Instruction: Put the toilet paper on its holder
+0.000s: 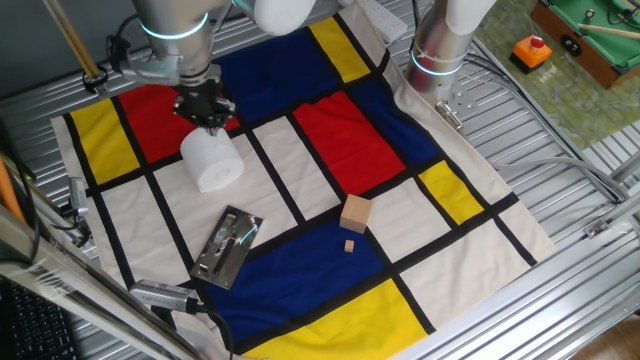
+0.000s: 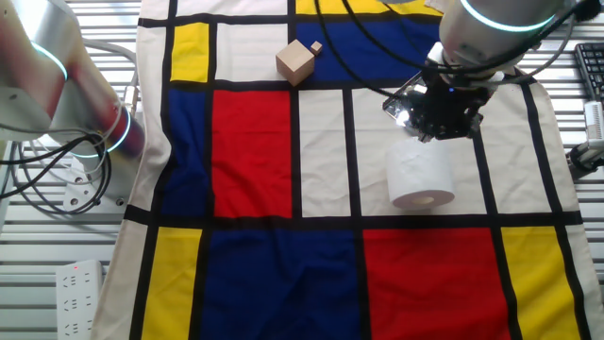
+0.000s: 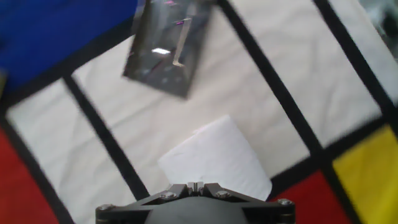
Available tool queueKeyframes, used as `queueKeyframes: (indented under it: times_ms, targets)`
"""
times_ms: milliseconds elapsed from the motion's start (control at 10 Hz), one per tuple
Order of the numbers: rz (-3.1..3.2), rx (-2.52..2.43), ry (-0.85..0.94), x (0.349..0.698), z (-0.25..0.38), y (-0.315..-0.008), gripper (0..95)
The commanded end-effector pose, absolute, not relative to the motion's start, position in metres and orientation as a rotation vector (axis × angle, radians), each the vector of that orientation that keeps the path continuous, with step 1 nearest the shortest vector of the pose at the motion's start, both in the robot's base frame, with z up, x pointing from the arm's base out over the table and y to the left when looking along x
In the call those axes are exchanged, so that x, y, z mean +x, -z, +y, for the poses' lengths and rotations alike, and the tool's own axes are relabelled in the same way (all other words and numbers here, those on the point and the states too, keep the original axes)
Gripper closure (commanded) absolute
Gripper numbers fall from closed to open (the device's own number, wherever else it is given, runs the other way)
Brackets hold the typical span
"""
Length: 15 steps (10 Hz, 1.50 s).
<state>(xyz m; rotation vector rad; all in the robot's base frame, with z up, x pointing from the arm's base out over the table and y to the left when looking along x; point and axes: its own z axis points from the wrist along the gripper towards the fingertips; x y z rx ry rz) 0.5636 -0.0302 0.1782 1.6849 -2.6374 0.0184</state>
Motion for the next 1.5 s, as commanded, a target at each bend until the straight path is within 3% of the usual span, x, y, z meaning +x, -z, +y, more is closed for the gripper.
queueKeyframes:
  times_ms: [100,200,300,1500]
  targets:
    - [-2.189,2.209,-0.02,0.569,-0.027,-0.179,38.0]
    - [-2.143,2.26,-0.01,0.569,-0.028,-0.179,38.0]
    - [-2.055,2.36,0.021,0.571,-0.029,-0.176,0.0]
    - [-2.021,2.409,0.001,0.566,-0.046,-0.144,0.0]
